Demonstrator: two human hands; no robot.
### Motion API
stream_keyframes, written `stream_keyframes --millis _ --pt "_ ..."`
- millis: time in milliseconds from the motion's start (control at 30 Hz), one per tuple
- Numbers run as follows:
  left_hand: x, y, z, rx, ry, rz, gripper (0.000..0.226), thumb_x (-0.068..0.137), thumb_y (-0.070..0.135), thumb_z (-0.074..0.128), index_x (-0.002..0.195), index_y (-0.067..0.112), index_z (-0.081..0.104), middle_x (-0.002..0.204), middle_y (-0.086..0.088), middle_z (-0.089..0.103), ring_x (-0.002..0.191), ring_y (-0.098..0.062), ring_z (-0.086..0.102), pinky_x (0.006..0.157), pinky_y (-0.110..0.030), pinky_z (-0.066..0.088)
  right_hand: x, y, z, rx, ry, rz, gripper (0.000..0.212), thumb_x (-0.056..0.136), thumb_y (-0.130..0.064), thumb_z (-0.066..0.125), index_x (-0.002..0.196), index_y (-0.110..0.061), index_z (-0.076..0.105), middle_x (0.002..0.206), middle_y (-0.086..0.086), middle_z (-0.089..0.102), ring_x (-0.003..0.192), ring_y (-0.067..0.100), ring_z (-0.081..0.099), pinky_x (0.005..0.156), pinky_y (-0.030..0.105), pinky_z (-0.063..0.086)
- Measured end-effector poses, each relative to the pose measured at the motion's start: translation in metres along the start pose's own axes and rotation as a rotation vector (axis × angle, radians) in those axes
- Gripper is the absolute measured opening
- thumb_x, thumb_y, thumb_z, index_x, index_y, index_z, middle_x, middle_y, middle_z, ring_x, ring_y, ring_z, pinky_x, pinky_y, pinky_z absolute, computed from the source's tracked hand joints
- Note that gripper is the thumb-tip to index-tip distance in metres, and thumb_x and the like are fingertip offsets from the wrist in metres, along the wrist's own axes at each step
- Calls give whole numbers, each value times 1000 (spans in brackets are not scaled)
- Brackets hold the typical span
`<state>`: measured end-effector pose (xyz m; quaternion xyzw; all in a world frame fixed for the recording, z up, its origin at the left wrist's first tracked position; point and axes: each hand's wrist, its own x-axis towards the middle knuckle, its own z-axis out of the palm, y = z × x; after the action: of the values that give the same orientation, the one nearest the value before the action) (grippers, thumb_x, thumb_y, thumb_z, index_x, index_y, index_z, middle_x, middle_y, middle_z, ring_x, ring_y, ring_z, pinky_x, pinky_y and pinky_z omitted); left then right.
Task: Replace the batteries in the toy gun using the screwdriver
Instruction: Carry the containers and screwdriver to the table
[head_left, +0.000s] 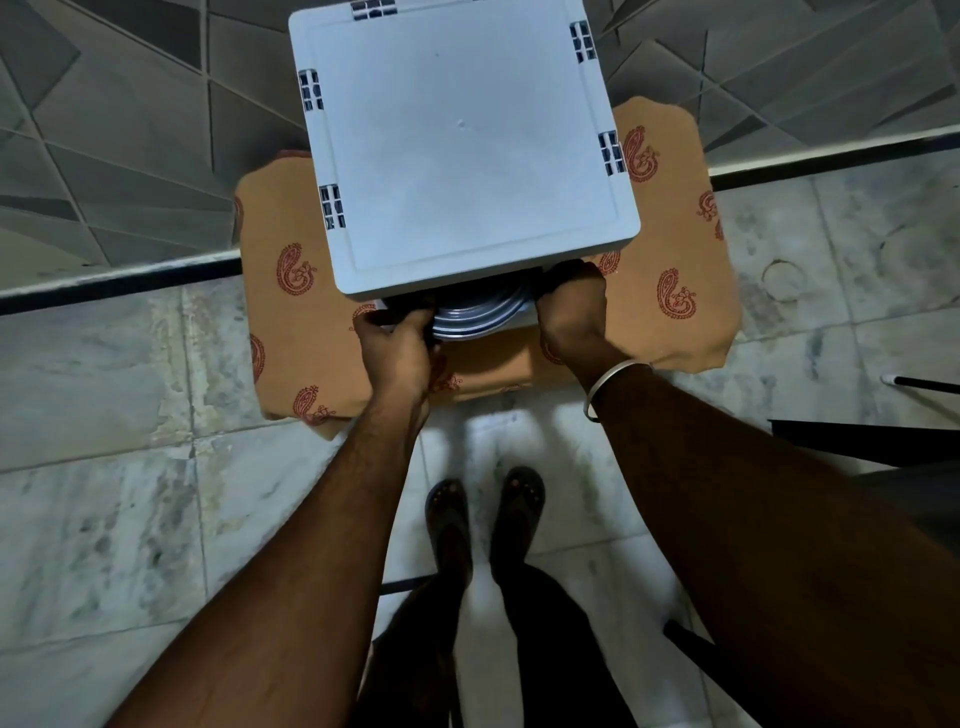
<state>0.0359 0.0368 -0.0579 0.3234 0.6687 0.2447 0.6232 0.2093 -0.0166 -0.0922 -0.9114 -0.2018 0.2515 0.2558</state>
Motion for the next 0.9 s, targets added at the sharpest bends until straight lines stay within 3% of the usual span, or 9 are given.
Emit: stream_keyframes --millis 133,233,333,467,567,700,800,900 --pt "-7 -1 -6 -19 -13 -43 40 87 18 76 114 12 47 111 -7 67 98 -23 71 79 -41 62 -13 1 -6 74 0 95 24 86 -17 63 104 -3 71 108 16 70 98 32 67 68 21 37" --pt "-20 -3 -13 -9 -9 -59 39 85 23 78 103 17 44 120 -13 67 108 -29 69 88 -47 60 -33 10 -15 192 19 198 18 89 -10 60 103 -3 67 106 13 69 95 27 62 69 20 38" --pt "-37 -6 -18 0 -25 -51 41 85 22 78 106 16 43 120 -14 67 109 -29 69 86 -46 59 -53 21 -21 336 21 295 12 80 -3 56 84 -14 60 97 12 70 87 28 66 78 33 55" --pt "-63 -14 -26 17 -76 -56 50 82 27 80 114 10 46 119 -14 68 109 -31 69 84 -47 60 -76 59 -21 524 3 378 16 68 -4 52 67 -20 50 78 14 68 69 32 67 67 49 57" --pt "-94 -21 -33 58 -139 -56 57 81 27 81 122 6 47 119 -18 69 107 -34 70 85 -51 59 -120 68 -54 688 75 465 21 74 2 52 67 -17 47 67 10 59 61 28 61 61 40 51" --pt "-129 -28 -40 101 -222 -36 63 71 36 86 113 2 53 110 -20 73 100 -37 72 78 -51 61 -169 76 -96 848 188 535 14 86 10 51 84 -2 56 72 11 59 55 20 56 48 28 52" --pt "-174 -25 -39 134 -345 24 66 61 43 88 103 4 54 107 -22 73 98 -39 73 82 -57 61 -214 85 -144 931 341 531 15 88 10 48 87 -3 57 79 14 62 59 20 59 59 30 58" --pt "-224 -13 -39 187 -462 131 66 59 46 88 98 4 54 97 -18 72 94 -36 71 82 -47 59 -262 95 -191 1050 465 488 21 88 13 43 94 -4 55 82 20 62 62 22 60 53 26 56"
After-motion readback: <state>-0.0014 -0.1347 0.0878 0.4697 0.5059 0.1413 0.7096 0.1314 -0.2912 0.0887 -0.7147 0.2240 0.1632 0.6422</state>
